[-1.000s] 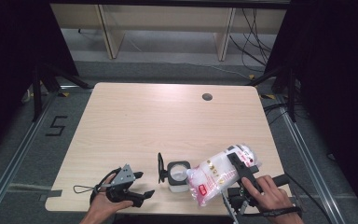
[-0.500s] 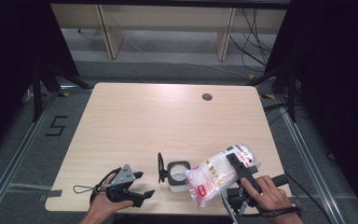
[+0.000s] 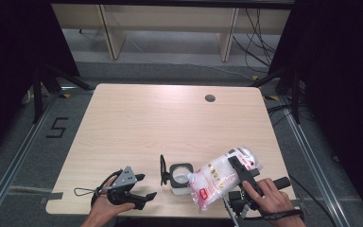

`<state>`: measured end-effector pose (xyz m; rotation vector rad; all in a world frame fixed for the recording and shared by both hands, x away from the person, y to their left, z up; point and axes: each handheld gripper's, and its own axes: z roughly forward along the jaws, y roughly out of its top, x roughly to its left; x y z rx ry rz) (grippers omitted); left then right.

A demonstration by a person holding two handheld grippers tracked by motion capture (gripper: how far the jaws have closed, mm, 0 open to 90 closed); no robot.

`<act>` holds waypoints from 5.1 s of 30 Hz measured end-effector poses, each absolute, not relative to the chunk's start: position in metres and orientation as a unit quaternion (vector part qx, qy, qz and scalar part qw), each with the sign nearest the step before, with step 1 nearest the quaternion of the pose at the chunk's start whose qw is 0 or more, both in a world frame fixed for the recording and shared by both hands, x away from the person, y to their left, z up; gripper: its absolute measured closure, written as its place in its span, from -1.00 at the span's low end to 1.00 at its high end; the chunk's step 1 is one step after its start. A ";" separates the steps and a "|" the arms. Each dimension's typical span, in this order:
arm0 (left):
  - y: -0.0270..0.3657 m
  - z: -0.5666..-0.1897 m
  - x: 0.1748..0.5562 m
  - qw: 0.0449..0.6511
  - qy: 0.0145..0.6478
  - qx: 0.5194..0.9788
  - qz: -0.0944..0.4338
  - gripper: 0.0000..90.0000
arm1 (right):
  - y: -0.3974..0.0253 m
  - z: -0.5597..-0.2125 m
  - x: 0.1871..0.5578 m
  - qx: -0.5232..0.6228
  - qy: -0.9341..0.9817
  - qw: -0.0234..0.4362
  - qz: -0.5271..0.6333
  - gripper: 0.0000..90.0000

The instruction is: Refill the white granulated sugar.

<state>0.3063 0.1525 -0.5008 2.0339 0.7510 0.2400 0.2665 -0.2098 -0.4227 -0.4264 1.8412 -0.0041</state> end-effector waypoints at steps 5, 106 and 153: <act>0.151 -0.501 0.306 0.469 0.310 0.822 0.090 -0.54 | -0.211 -0.422 0.267 -0.185 0.790 0.584 -0.004 -0.05; 0.153 -0.500 0.306 0.463 0.309 0.825 0.095 -0.54 | -0.217 -0.422 0.267 -0.155 0.796 0.584 0.028 -0.05; 0.153 -0.501 0.306 0.465 0.310 0.824 0.096 -0.54 | -0.215 -0.421 0.266 -0.172 0.794 0.583 0.016 -0.04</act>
